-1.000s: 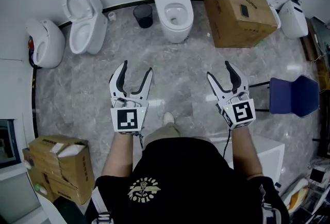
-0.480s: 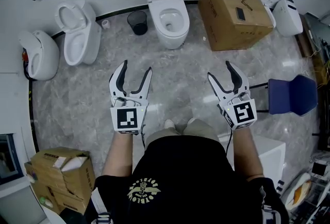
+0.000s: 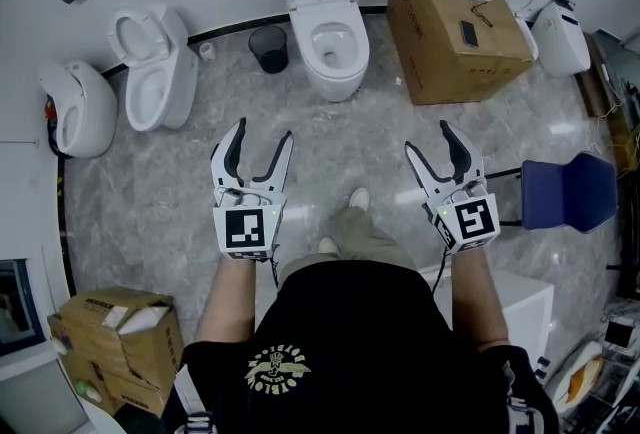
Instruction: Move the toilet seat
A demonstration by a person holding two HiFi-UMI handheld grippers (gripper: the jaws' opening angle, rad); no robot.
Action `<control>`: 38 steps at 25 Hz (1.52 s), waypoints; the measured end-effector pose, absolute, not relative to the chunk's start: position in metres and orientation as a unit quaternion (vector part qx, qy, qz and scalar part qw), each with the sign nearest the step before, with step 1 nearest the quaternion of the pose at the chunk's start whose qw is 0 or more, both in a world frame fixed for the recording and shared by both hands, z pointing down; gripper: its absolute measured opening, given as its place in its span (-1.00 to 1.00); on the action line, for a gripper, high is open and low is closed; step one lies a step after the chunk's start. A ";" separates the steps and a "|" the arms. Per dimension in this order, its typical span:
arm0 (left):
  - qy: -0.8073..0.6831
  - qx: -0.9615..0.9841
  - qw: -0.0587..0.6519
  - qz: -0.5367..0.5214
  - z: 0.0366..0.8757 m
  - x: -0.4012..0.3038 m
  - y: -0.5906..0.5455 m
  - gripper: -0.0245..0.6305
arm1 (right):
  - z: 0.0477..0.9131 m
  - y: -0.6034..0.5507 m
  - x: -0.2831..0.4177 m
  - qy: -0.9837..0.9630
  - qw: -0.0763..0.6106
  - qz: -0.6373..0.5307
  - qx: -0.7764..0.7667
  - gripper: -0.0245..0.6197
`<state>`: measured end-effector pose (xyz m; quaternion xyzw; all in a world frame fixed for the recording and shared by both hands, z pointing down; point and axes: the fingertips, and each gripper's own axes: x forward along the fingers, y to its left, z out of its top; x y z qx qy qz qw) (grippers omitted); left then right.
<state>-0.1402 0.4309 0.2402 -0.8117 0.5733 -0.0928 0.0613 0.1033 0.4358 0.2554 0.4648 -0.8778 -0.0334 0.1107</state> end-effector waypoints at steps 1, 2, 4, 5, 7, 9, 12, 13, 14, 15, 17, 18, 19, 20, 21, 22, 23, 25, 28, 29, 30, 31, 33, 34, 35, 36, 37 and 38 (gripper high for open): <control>0.573 -0.812 0.062 -0.093 0.240 -0.138 0.427 -0.05 | 0.255 0.431 0.106 -0.878 0.109 -0.033 0.465 -0.07; 0.571 -0.813 0.063 -0.094 0.240 -0.134 0.423 -0.05 | 0.256 0.426 0.110 -0.878 0.108 -0.031 0.465 -0.07; 0.569 -0.814 0.065 -0.094 0.242 -0.126 0.413 -0.05 | 0.261 0.416 0.116 -0.879 0.110 -0.026 0.464 -0.07; 0.569 -0.815 0.065 -0.091 0.242 -0.123 0.408 -0.05 | 0.264 0.411 0.118 -0.879 0.112 -0.023 0.462 -0.07; 0.571 -0.815 0.064 -0.081 0.242 -0.119 0.396 -0.05 | 0.271 0.401 0.120 -0.881 0.115 -0.019 0.458 -0.07; 0.573 -0.813 0.064 -0.078 0.243 -0.115 0.386 -0.05 | 0.276 0.391 0.122 -0.884 0.116 -0.014 0.453 -0.07; 0.579 -0.810 0.063 -0.069 0.243 -0.113 0.372 -0.05 | 0.279 0.373 0.122 -0.887 0.115 -0.009 0.447 -0.07; 0.581 -0.808 0.063 -0.070 0.244 -0.114 0.367 -0.05 | 0.280 0.366 0.122 -0.888 0.115 -0.008 0.446 -0.07; 0.583 -0.806 0.063 -0.074 0.246 -0.115 0.362 -0.05 | 0.281 0.359 0.121 -0.889 0.115 -0.007 0.443 -0.07; 0.585 -0.805 0.062 -0.080 0.249 -0.116 0.356 -0.05 | 0.283 0.352 0.121 -0.890 0.115 -0.006 0.441 -0.07; 0.590 -0.801 0.056 -0.088 0.256 -0.116 0.343 -0.05 | 0.285 0.338 0.123 -0.893 0.116 -0.002 0.436 -0.07; 0.592 -0.800 0.054 -0.088 0.258 -0.115 0.336 -0.05 | 0.287 0.331 0.124 -0.894 0.116 0.000 0.434 -0.07; 0.593 -0.799 0.053 -0.088 0.259 -0.114 0.329 -0.05 | 0.287 0.324 0.125 -0.894 0.116 0.000 0.432 -0.07; 0.594 -0.798 0.054 -0.085 0.259 -0.113 0.322 -0.05 | 0.288 0.316 0.126 -0.895 0.116 0.000 0.431 -0.07; 0.595 -0.797 0.054 -0.082 0.259 -0.111 0.315 -0.05 | 0.288 0.309 0.126 -0.895 0.116 0.000 0.430 -0.07; 0.596 -0.797 0.054 -0.082 0.260 -0.110 0.308 -0.05 | 0.288 0.301 0.127 -0.896 0.116 -0.001 0.429 -0.07; 0.596 -0.797 0.054 -0.083 0.261 -0.108 0.301 -0.05 | 0.289 0.293 0.128 -0.897 0.115 -0.001 0.427 -0.07; 0.595 -0.797 0.054 -0.086 0.263 -0.103 0.286 -0.04 | 0.290 0.278 0.131 -0.898 0.114 -0.001 0.425 -0.07; 0.594 -0.797 0.059 -0.087 0.261 -0.096 0.261 -0.05 | 0.291 0.254 0.137 -0.899 0.112 -0.001 0.424 -0.07; 0.593 -0.798 0.059 -0.087 0.261 -0.093 0.253 -0.05 | 0.291 0.247 0.139 -0.899 0.111 -0.001 0.424 -0.07; 0.593 -0.799 0.057 -0.086 0.261 -0.091 0.246 -0.05 | 0.292 0.240 0.142 -0.898 0.109 0.000 0.426 -0.07; 0.593 -0.799 0.053 -0.087 0.262 -0.089 0.239 -0.05 | 0.292 0.234 0.145 -0.898 0.108 0.001 0.427 -0.07; 0.596 -0.796 0.045 -0.094 0.265 -0.087 0.225 -0.05 | 0.292 0.220 0.150 -0.898 0.109 0.001 0.425 -0.07; 0.597 -0.795 0.045 -0.095 0.265 -0.085 0.219 -0.05 | 0.293 0.214 0.153 -0.899 0.110 0.000 0.424 -0.07; 0.597 -0.795 0.049 -0.092 0.265 -0.082 0.213 -0.05 | 0.293 0.208 0.156 -0.899 0.111 0.000 0.423 -0.07; 0.598 -0.795 0.052 -0.090 0.264 -0.079 0.208 -0.05 | 0.294 0.203 0.159 -0.899 0.111 0.000 0.423 -0.07; 0.599 -0.794 0.053 -0.089 0.264 -0.077 0.204 -0.05 | 0.294 0.198 0.162 -0.900 0.111 0.001 0.422 -0.07; 0.599 -0.794 0.054 -0.090 0.263 -0.075 0.200 -0.05 | 0.294 0.193 0.165 -0.900 0.110 0.002 0.422 -0.07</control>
